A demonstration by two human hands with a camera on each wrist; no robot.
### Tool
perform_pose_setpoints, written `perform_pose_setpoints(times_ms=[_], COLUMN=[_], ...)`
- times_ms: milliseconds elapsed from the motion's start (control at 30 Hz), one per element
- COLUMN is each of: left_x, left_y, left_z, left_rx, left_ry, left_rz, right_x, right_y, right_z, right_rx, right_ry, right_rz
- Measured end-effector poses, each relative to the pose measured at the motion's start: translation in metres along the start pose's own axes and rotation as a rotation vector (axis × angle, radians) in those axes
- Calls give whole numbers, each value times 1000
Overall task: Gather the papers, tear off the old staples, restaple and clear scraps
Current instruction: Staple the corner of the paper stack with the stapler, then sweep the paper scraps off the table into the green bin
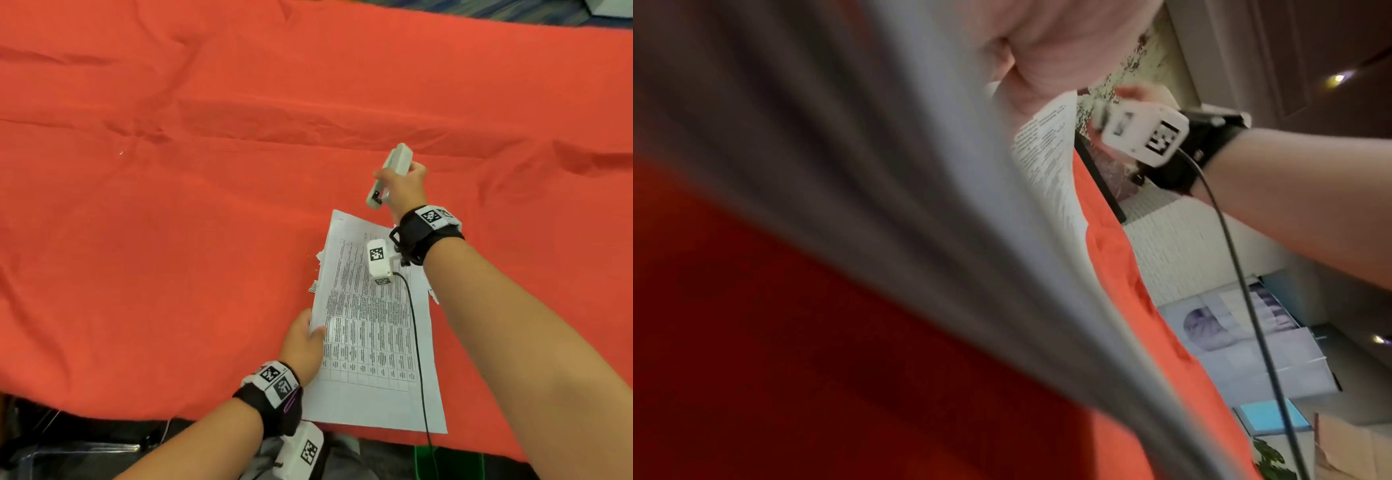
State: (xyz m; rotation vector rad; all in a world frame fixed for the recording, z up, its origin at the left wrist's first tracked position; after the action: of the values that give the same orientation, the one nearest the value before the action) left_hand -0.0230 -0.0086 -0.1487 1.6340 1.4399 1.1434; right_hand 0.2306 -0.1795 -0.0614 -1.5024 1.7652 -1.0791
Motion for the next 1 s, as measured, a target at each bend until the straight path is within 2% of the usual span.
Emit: perform_pose_setpoints(times_ms=[100, 200, 367, 500, 567, 667, 900, 1000], left_x=[34, 87, 187, 253, 264, 254, 245, 254], left_y=[15, 18, 4, -31, -42, -33, -29, -33], left_z=[-3, -1, 7, 28, 37, 44, 52, 47], left_rx=[10, 42, 114, 153, 173, 164, 221, 209], left_ry=[38, 138, 272, 312, 313, 301, 231, 218], left_rz=[-28, -23, 91, 191, 252, 312, 489, 571], right_x=[58, 118, 210, 252, 265, 267, 257, 261], right_y=[-12, -3, 55, 105, 126, 138, 140, 137], right_z=[3, -5, -18, -17, -14, -18, -25, -34], right_rx=[18, 25, 4, -52, -73, -83, -92, -155], right_ry=[116, 207, 371, 439, 456, 480, 491, 476], right_rz=[-21, -190, -522, -648, -691, -724, -791, -771])
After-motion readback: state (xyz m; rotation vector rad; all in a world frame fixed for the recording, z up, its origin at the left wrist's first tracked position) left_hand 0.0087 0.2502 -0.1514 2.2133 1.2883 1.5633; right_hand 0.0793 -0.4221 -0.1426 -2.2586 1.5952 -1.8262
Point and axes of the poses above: each hand's wrist, its own z-axis towards the middle knuckle, its own x-axis out of the back of the hand, y = z × x, the point moved 9 cm from there along z, towards the middle knuckle, and after that the axes turned 11 degrees about -x, right-handed, at the moved point
